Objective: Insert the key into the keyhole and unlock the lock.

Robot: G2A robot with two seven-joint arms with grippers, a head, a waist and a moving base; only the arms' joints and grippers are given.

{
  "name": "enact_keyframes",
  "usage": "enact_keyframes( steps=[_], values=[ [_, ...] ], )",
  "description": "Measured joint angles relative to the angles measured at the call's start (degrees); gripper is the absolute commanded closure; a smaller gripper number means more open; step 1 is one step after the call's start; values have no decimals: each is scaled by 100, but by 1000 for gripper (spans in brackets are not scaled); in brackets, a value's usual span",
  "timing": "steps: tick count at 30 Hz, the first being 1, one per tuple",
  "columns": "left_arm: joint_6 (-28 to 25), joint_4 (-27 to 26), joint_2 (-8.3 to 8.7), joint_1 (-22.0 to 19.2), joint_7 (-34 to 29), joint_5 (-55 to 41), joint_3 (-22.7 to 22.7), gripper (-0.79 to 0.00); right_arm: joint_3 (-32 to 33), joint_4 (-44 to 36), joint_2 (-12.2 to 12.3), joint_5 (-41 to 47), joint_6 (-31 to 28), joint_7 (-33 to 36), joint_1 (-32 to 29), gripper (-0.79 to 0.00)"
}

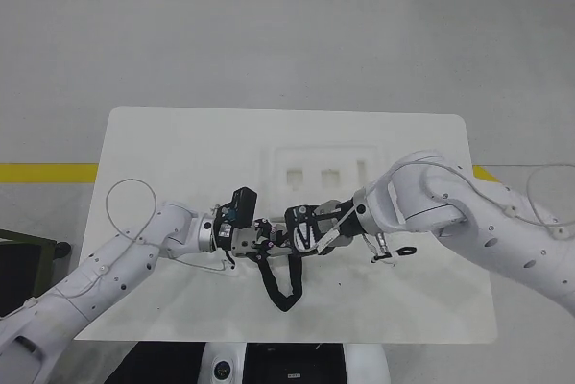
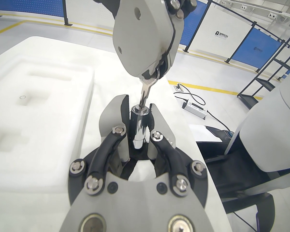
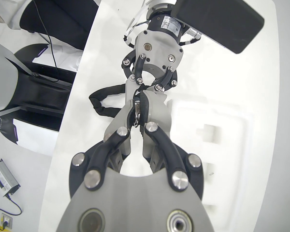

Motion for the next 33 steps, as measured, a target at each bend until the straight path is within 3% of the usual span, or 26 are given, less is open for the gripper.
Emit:
enact_keyframes(
  steps=[16, 33],
  values=[
    [0, -128, -6, 208, -335, -82, -327, 0, 289, -138, -42, 772, 1274, 786, -310, 0],
    [63, -458, 88, 472, -1003, -126, -882, 0, 639, -677, -110, 614, 2514, 1396, -554, 0]
  ],
)
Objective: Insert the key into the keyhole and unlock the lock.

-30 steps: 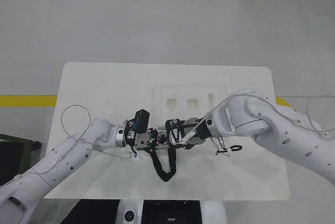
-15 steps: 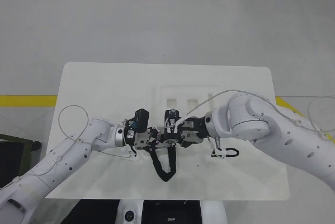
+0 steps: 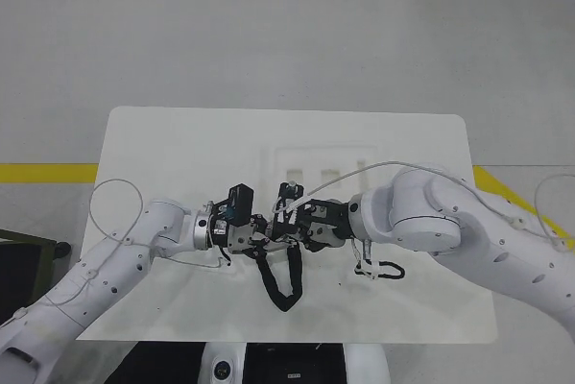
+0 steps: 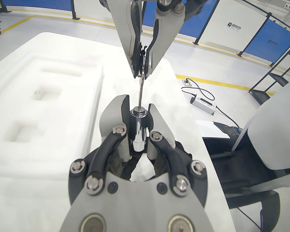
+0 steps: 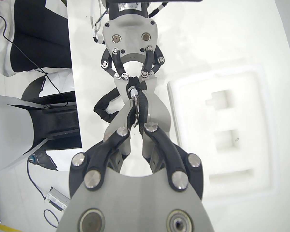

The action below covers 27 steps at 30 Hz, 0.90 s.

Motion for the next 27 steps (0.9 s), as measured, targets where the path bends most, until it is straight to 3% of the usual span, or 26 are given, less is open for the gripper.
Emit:
enact_keyframes(
  steps=[18, 19, 20, 22, 23, 24, 27],
  values=[
    [574, -998, 194, 522, -1469, -437, -780, 0, 124, -11, -194, -324, 325, 220, -202, 0],
    [578, -1005, 192, 544, -1505, -466, -798, 0, 135, -13, -201, -346, 336, 241, -222, -74],
    [578, -1008, 189, 559, -1526, -481, -811, 0, 144, -12, -207, -361, 340, 254, -237, -246],
    [569, -1015, 182, 585, -1568, -505, -841, 0, 169, 1, -220, -380, 342, 270, -272, -416],
    [565, -1020, 179, 594, -1587, -511, -855, 0, 181, 5, -226, -387, 340, 275, -285, -742],
    [562, -1022, 176, 604, -1608, -516, -867, 0, 197, 6, -230, -398, 334, 278, -297, -785],
    [558, -1035, 165, 627, -1681, -526, -908, 0, 272, -23, -237, -436, 313, 267, -340, -785]
  ],
)
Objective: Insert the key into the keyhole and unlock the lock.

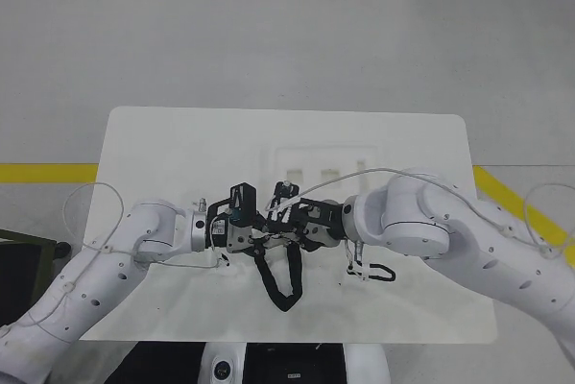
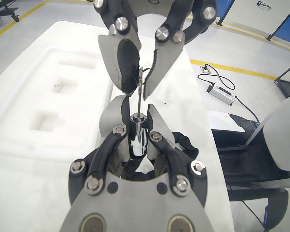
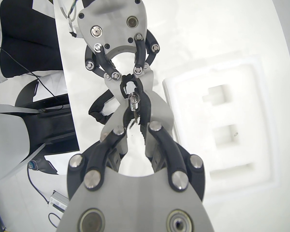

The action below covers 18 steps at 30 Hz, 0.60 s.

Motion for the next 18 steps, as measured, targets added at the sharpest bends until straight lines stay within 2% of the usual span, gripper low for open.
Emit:
enact_keyframes(
  steps=[6, 18],
  values=[
    [-28, 28, -32, 37, -59, -20, -67, 0, 313, -108, 65, -162, -243, -288, -200, -785],
    [-218, 70, -21, 222, 157, 41, -452, 0, 1164, 146, 443, -450, -1141, -954, -1339, -785]
  ],
)
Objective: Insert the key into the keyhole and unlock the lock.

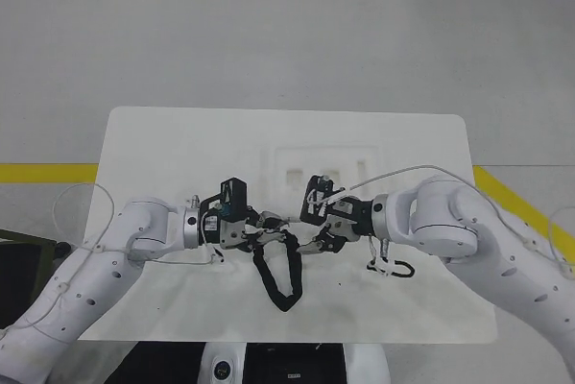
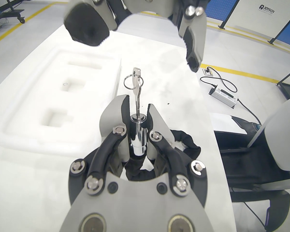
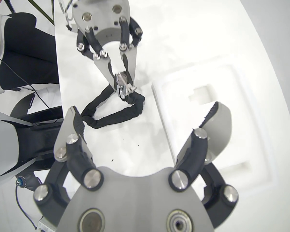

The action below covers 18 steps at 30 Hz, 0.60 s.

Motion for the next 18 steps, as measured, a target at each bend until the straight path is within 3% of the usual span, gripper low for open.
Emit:
enact_keyframes(
  steps=[8, 10, 11, 12, 16, 18],
  values=[
    [-19, -226, 46, 236, 128, 79, -372, 0, -467, 535, -190, -367, -749, -663, -219, -785],
    [-8, -289, 45, 277, 119, 85, -418, 0, -626, 749, -304, -486, -795, -909, -146, -625],
    [-6, -312, 43, 292, 111, 85, -431, 0, -678, 835, -351, -541, -787, -1031, -115, -468],
    [-5, -331, 41, 303, 103, 86, -443, 0, -723, 916, -397, -590, -774, -1155, -89, -391],
    [-30, -365, 26, 345, 74, 84, -484, 0, -823, 1213, -563, -754, -680, -1616, 0, -203],
    [-50, -366, 17, 358, 77, 64, -499, 0, -852, 1309, -616, -801, -679, -1719, 23, -18]
  ],
)
